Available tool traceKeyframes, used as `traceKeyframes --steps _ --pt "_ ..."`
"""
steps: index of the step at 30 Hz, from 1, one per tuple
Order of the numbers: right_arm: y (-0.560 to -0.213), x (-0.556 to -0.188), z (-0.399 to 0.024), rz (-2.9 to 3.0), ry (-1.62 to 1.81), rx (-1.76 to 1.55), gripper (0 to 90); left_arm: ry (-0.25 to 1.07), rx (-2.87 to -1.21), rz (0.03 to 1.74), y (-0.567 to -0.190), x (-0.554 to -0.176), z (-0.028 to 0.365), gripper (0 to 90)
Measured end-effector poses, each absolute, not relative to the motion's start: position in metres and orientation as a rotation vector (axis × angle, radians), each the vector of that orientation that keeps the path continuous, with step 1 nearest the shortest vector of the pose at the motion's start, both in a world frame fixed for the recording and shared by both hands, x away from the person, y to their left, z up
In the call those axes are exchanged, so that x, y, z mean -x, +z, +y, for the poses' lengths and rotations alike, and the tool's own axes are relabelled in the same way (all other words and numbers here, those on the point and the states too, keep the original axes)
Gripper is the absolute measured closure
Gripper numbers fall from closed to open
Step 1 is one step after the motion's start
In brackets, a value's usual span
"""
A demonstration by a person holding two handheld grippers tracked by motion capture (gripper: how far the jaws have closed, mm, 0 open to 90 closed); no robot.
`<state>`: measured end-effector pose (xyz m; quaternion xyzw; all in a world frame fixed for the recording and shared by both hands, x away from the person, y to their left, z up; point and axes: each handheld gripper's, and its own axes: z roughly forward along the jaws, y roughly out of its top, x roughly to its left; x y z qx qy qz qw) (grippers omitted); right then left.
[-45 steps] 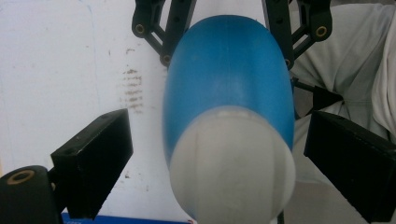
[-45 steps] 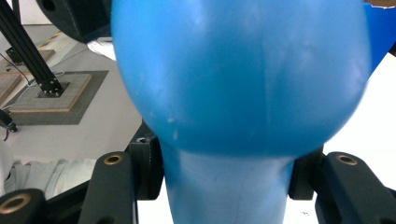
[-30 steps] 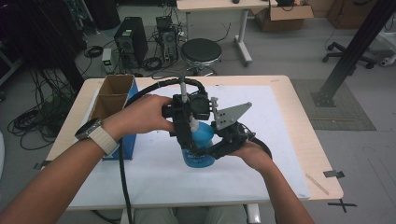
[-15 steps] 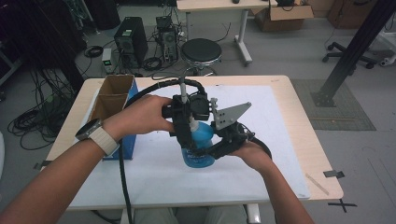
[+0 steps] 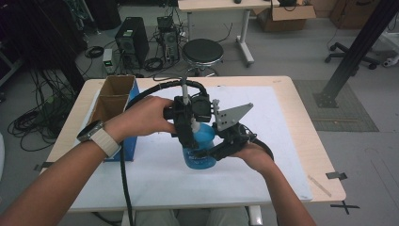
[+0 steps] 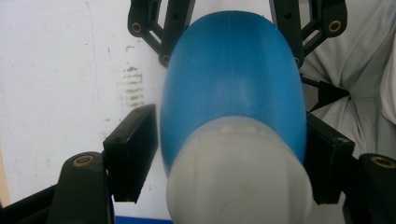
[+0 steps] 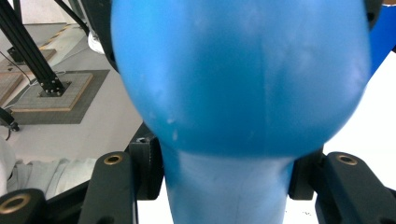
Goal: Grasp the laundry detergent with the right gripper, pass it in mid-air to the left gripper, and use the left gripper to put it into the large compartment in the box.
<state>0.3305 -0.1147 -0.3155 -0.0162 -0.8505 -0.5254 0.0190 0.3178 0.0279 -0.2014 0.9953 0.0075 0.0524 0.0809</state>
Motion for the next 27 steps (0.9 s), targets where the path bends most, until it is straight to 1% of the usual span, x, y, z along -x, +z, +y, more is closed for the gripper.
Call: traceKeyframes --steps 7,9,22,27 --pt "-0.3156 -0.3302 -0.115 -2.639 -1.629 0.053 44.2 0.147 -2.97 0.011 -0.201 -0.3173 0.0275 33.8" --pt "-0.3153 -0.3299 -0.1152 -2.636 -1.627 0.046 44.3 0.134 -2.961 0.001 -0.2003 -0.316 0.0275 37.6" --pt "-0.3142 -0.3279 -0.1146 -2.637 -1.622 0.029 44.4 0.15 -2.966 -0.013 -0.1996 -0.3125 0.0278 38.2" --pt "-0.3144 -0.3275 -0.1133 -2.636 -1.6 0.039 43.8 0.117 -2.977 0.005 -0.2002 -0.315 0.028 38.3"
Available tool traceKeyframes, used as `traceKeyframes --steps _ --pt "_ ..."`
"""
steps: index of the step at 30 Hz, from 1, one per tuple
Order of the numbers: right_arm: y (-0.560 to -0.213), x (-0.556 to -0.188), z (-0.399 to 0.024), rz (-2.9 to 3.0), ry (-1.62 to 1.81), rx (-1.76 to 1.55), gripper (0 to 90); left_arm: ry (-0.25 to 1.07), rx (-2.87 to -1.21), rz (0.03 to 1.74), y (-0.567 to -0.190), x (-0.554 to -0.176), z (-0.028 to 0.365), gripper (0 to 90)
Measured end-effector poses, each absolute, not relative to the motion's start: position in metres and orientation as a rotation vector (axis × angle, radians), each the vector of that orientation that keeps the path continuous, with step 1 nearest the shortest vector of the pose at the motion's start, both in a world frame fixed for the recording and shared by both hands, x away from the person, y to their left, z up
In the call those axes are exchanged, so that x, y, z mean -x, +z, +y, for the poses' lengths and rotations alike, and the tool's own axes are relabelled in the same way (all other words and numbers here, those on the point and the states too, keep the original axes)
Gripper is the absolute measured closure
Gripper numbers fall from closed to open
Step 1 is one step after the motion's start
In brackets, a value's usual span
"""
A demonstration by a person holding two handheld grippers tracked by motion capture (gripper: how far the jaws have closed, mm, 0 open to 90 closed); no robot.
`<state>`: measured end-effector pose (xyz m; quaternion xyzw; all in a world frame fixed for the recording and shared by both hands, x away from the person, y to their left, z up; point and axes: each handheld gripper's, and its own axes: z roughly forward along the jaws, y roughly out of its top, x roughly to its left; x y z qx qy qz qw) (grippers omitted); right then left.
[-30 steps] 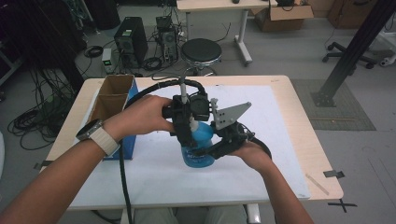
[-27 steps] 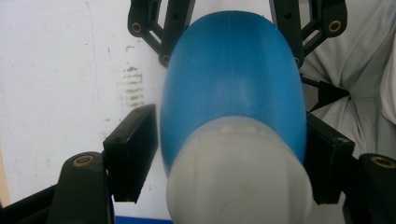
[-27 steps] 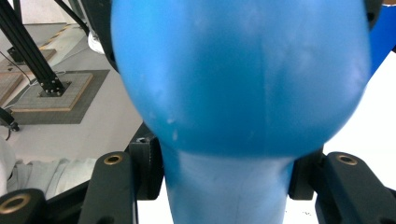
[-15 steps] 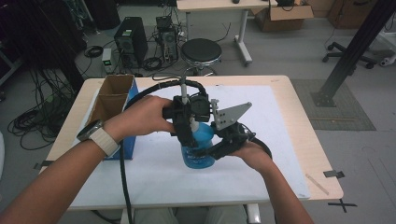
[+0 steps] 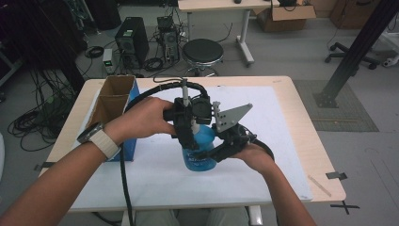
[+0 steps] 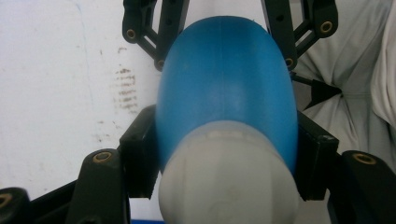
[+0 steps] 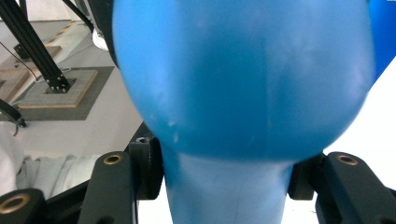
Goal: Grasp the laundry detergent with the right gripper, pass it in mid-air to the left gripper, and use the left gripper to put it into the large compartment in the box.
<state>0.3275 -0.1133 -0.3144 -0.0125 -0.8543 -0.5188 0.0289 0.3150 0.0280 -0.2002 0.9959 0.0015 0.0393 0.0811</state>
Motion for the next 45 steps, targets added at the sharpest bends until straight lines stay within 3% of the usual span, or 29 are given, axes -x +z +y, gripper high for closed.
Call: traceKeyframes --steps 3,8,17,23,30,45 --pt "-0.314 -0.328 -0.113 -2.626 -1.59 0.06 42.4 0.118 -2.978 0.013 -0.199 -0.315 0.028 38.3" --pt "-0.313 -0.328 -0.121 -2.592 -1.556 0.141 22.8 0.129 -2.999 0.065 -0.197 -0.318 0.03 38.3" --pt "-0.315 -0.327 -0.17 -2.667 -1.461 0.408 5.9 0.155 -3.02 0.204 -0.189 -0.324 0.043 38.2" --pt "-0.304 -0.329 -0.204 -2.719 -1.403 0.575 4.3 0.132 -2.984 0.392 -0.18 -0.334 0.053 38.1" --pt "-0.284 -0.33 -0.234 -2.895 -1.177 0.684 4.3 0.222 -2.952 0.598 -0.168 -0.344 0.06 38.1" --pt "-0.273 -0.328 -0.261 -3.068 -0.775 0.703 4.9 0.329 -2.82 1.027 -0.146 -0.363 0.088 38.1"
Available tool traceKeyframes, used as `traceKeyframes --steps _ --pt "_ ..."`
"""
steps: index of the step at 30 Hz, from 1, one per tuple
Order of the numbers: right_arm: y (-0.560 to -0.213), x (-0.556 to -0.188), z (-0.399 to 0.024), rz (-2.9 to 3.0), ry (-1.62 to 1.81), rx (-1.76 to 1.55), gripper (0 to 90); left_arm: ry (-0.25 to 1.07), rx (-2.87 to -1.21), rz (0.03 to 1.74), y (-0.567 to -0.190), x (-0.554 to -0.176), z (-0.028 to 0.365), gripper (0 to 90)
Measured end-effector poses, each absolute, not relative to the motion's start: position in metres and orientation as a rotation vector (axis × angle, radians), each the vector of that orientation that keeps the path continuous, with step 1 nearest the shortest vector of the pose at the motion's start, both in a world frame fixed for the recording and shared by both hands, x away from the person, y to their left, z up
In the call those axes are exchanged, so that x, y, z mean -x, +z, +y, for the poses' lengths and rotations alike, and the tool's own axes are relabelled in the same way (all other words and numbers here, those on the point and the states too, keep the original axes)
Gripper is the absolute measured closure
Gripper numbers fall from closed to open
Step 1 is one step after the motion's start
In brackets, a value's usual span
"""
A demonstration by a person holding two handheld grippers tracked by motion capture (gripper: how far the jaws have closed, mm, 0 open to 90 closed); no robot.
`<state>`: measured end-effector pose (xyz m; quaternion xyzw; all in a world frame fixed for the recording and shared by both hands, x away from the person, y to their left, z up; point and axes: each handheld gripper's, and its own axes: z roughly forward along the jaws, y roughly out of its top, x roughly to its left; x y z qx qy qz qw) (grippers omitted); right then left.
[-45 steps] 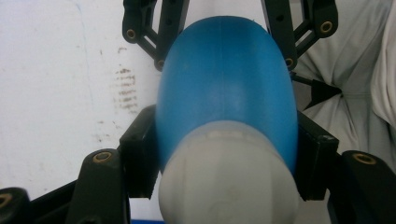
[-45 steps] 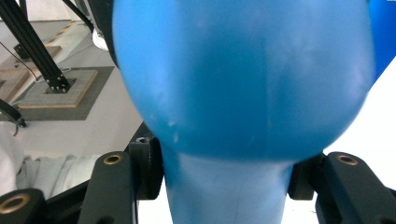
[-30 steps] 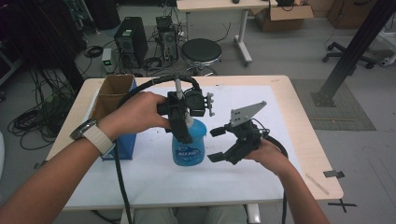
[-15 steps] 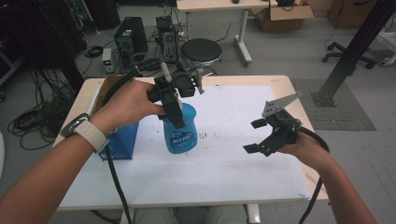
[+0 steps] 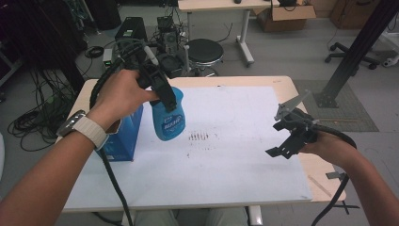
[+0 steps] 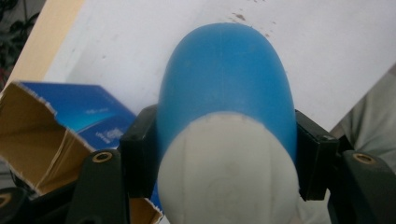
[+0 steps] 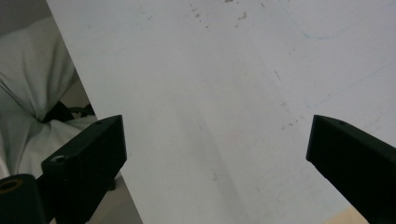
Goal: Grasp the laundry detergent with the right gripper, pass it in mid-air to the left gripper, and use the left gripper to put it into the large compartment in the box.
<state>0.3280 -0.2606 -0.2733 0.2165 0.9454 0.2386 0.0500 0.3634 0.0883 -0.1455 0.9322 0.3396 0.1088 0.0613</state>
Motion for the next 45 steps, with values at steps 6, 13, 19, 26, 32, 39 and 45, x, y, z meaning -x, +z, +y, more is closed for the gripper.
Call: traceKeyframes --steps 6,13,19,26,32,39,45 --pt "-0.272 -0.327 -0.268 2.872 0.669 -0.657 5.1 0.358 -2.75 1.178 -0.135 -0.369 0.102 38.2" --pt "-0.27 -0.326 -0.274 2.873 0.63 -0.66 4.7 0.39 -2.666 1.324 -0.119 -0.376 0.115 38.2" --pt "-0.267 -0.324 -0.279 2.874 0.61 -0.661 4.8 0.41 -2.583 1.424 -0.104 -0.38 0.126 38.2" --pt "-0.264 -0.322 -0.283 2.869 0.595 -0.66 4.9 0.434 -2.491 1.529 -0.088 -0.382 0.139 38.2" --pt "-0.264 -0.32 -0.286 2.867 0.583 -0.657 5.0 0.457 -2.427 1.598 -0.074 -0.382 0.15 38.2" --pt "-0.262 -0.319 -0.288 2.859 0.59 -0.653 4.9 0.468 -2.339 1.67 -0.063 -0.377 0.166 38.2" --pt "-0.261 -0.321 -0.286 2.856 0.597 -0.642 5.0 0.488 -2.276 1.768 -0.059 -0.377 0.178 38.3"
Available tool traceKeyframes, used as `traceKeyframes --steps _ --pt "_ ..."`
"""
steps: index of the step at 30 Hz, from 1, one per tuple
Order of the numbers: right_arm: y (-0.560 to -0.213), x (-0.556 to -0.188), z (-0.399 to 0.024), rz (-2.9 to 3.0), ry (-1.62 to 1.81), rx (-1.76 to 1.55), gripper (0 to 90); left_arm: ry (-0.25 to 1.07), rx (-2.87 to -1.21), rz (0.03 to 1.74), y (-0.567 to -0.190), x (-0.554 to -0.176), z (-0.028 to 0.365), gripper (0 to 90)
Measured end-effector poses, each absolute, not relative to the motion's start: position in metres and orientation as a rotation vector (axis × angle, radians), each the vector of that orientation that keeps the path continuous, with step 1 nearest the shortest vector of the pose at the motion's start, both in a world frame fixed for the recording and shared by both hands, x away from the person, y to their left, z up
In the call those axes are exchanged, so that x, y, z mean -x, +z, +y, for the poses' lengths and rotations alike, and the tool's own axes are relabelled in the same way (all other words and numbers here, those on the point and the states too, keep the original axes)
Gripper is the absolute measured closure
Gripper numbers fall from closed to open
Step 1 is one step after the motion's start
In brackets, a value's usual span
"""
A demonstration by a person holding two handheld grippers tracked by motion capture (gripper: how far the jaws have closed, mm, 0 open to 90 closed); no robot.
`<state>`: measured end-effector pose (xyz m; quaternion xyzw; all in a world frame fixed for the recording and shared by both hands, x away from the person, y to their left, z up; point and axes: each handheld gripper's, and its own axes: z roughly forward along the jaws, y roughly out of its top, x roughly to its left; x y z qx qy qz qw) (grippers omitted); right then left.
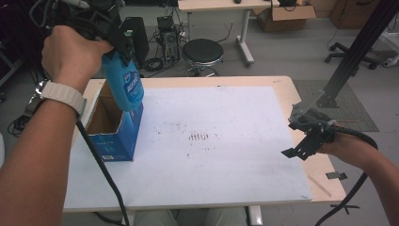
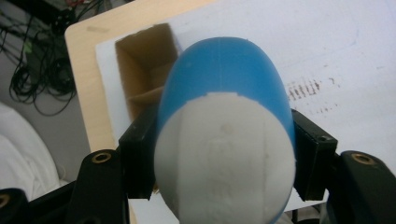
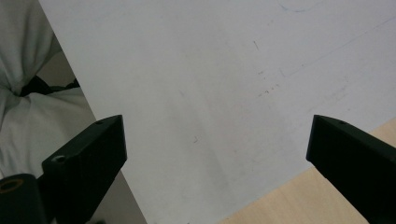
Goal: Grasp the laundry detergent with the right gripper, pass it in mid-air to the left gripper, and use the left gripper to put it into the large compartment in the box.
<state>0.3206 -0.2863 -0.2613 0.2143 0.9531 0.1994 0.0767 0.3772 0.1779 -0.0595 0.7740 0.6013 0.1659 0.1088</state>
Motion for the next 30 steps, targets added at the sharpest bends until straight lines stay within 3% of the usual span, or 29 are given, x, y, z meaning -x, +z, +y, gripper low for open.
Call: traceKeyframes --steps 16,30 --pt "-0.264 -0.323 -0.283 2.857 0.593 -0.637 5.2 0.55 -2.128 1.935 -0.078 -0.378 0.221 38.3" --pt "-0.265 -0.325 -0.284 2.854 0.591 -0.648 5.2 0.593 -2.122 1.967 -0.115 -0.386 0.235 38.3"
